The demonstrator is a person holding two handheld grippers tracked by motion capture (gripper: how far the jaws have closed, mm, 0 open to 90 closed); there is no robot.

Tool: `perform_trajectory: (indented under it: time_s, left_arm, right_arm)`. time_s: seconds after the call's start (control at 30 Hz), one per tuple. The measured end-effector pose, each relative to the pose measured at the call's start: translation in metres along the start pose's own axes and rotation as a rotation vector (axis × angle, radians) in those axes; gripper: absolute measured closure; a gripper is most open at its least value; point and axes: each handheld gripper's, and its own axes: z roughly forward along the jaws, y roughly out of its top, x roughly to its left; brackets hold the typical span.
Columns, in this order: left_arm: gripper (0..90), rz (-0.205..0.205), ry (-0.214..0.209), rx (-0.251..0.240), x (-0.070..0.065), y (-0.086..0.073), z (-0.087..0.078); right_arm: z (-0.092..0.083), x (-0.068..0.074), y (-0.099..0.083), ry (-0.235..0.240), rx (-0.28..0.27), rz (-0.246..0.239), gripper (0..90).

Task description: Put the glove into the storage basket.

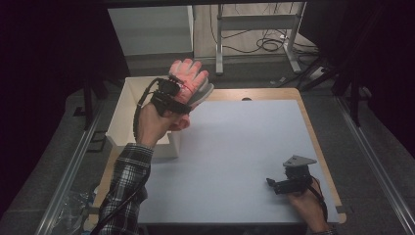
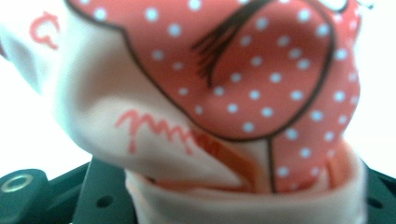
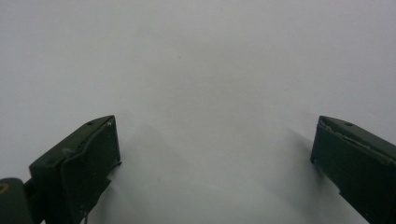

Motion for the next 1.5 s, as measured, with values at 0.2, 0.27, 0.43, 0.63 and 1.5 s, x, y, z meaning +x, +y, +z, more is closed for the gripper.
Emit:
perform_trajectory:
  time_s: [0.2, 0.27, 0.43, 0.63, 1.5]
  left_arm:
    - [47.5, -0.052, 0.05, -0.004, 0.023, -0.006, -0.003]
    - [47.4, -0.077, 0.065, -0.005, 0.031, -0.009, -0.003]
    - [47.1, -0.148, 0.108, -0.006, 0.055, -0.019, 0.004]
    - [46.5, -0.191, 0.142, -0.004, 0.071, -0.031, 0.016]
    - [39.1, -0.267, 0.207, 0.21, 0.094, -0.049, 0.134]
  right_arm:
    - [0.0, 0.0, 0.0, -0.001, -0.001, -0.003, 1.6]
    - [0.0, 0.0, 0.0, -0.001, -0.001, -0.003, 1.6]
    - [0.0, 0.0, 0.0, -0.001, -0.001, -0.002, 1.6]
    - [0.0, 0.0, 0.0, -0.001, 0.0, -0.002, 1.6]
    - [0.0, 0.0, 0.0, -0.001, -0.002, -0.002, 1.6]
